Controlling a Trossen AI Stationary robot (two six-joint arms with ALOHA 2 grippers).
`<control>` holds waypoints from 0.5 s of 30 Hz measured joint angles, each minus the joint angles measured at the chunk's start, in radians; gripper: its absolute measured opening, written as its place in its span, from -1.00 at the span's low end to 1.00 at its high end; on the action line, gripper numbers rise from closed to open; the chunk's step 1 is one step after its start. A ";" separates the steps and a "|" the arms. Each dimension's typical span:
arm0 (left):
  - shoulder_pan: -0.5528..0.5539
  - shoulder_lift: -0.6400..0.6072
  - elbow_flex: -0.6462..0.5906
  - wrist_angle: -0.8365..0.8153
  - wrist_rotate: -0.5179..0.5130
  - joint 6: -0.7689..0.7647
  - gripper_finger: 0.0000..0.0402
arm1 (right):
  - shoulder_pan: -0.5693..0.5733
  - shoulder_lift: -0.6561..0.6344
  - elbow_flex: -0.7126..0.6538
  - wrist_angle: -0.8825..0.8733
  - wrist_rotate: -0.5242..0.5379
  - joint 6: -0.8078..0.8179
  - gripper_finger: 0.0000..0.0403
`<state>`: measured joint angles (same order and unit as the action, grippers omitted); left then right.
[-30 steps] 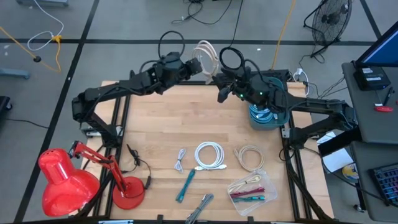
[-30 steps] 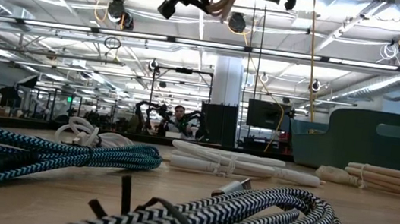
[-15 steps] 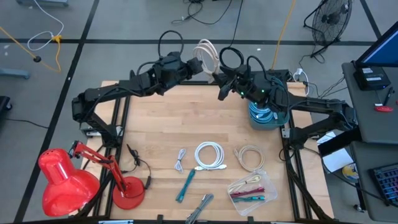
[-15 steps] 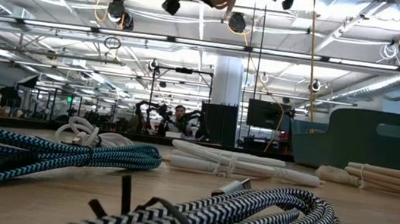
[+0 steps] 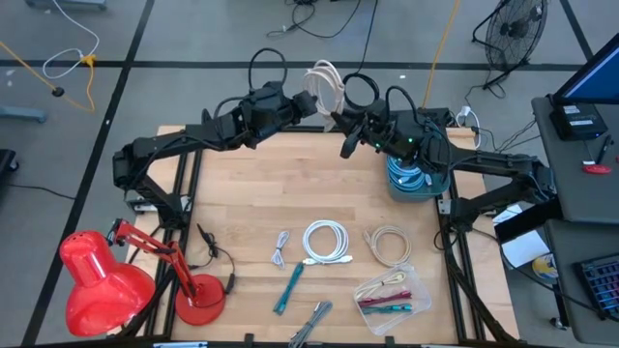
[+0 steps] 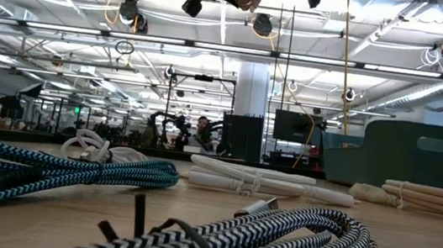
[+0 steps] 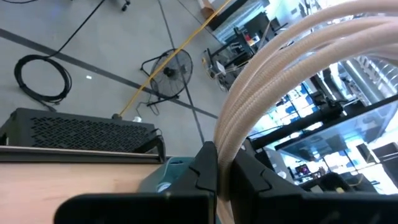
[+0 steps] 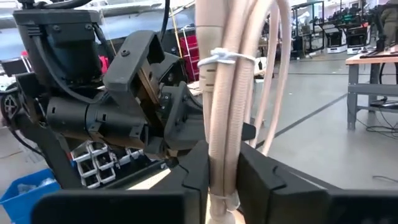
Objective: Pick & Place USB Port
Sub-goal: Put the left light brown hdmi cable into the blue bin
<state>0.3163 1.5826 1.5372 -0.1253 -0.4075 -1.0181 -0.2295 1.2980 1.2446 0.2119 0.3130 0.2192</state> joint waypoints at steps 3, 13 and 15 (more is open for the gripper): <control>0.000 0.000 0.000 0.000 0.021 0.019 -0.94 | 0.000 -0.001 0.002 -0.014 -0.002 0.000 -0.83; -0.003 -0.092 -0.002 -0.066 0.067 0.275 -0.44 | -0.006 -0.080 0.002 -0.181 -0.107 0.045 -0.83; -0.002 -0.118 0.000 -0.094 0.050 0.327 -0.41 | -0.010 -0.113 -0.001 -0.237 -0.127 0.062 -0.83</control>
<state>0.3140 1.4649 1.5373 -0.2193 -0.3571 -0.6907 -0.2393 1.1851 1.2438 -0.0250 0.1855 0.2807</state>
